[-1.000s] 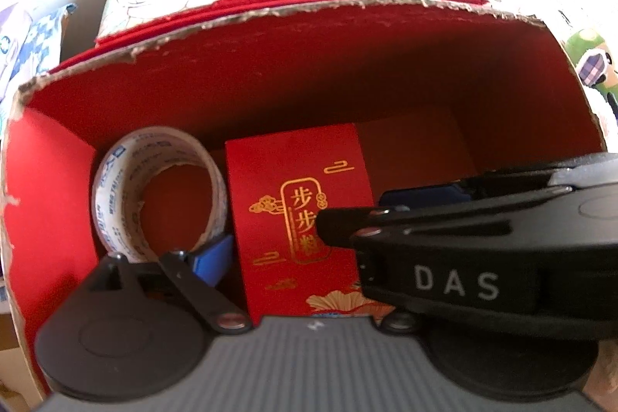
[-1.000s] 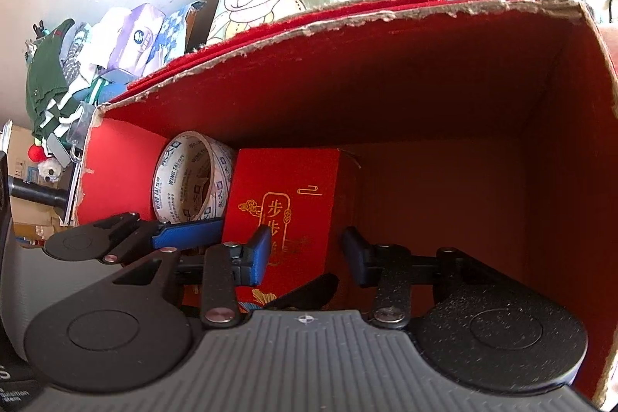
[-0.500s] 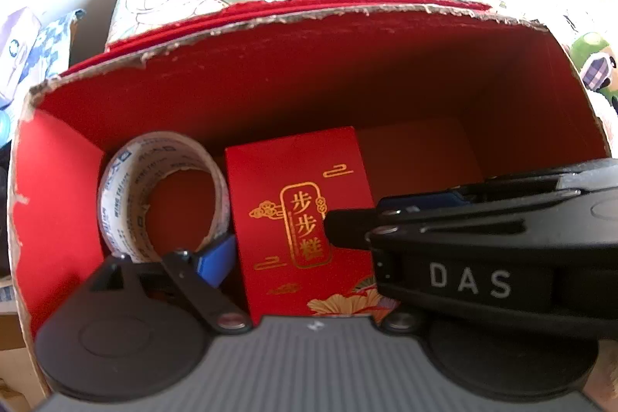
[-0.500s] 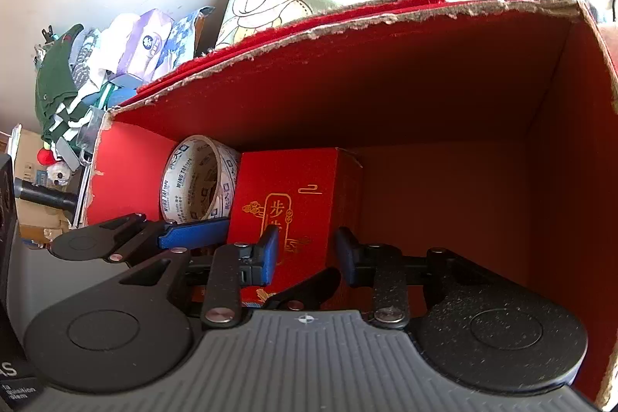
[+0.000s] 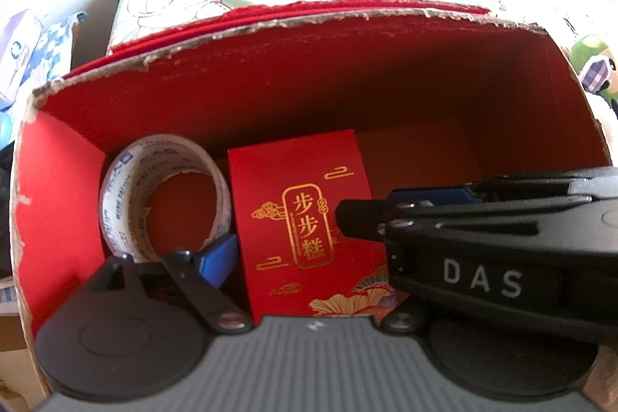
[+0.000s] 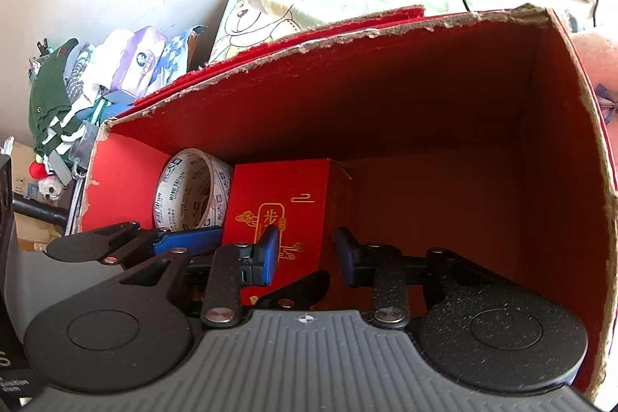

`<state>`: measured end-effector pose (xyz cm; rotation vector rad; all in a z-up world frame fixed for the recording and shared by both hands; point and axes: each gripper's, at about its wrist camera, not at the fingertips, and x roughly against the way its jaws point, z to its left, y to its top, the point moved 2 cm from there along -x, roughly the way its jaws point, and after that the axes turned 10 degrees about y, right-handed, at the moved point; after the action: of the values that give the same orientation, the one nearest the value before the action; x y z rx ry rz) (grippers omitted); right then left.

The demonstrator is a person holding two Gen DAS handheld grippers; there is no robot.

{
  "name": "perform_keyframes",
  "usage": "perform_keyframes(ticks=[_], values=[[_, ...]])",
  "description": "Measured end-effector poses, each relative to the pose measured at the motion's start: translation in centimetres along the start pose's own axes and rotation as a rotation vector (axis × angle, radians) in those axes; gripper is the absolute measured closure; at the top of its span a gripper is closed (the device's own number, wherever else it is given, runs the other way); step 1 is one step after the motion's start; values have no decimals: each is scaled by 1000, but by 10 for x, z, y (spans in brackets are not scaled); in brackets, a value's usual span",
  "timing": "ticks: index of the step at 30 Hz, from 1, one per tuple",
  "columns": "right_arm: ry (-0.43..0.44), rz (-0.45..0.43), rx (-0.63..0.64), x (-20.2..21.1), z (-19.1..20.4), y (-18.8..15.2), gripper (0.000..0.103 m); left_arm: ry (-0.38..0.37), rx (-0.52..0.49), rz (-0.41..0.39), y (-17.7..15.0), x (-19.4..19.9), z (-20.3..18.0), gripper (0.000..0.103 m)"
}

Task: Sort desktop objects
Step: 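Lower the red package upright beside the tape roll in the box, then open the right gripper and withdraw it from the box toward the sandal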

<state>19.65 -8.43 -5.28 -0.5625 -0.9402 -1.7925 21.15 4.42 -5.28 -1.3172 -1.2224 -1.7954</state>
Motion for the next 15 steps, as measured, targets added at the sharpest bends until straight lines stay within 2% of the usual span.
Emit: perform_keyframes(ticks=[9, 15], values=[[9, -17, -38, -3, -4, 1, 66, -5, 3, -8, 2, 3, 3, 15], [-9, -26, -20, 3, -2, 1, 66, 2, -3, -26, 6, 6, 6, 17]])
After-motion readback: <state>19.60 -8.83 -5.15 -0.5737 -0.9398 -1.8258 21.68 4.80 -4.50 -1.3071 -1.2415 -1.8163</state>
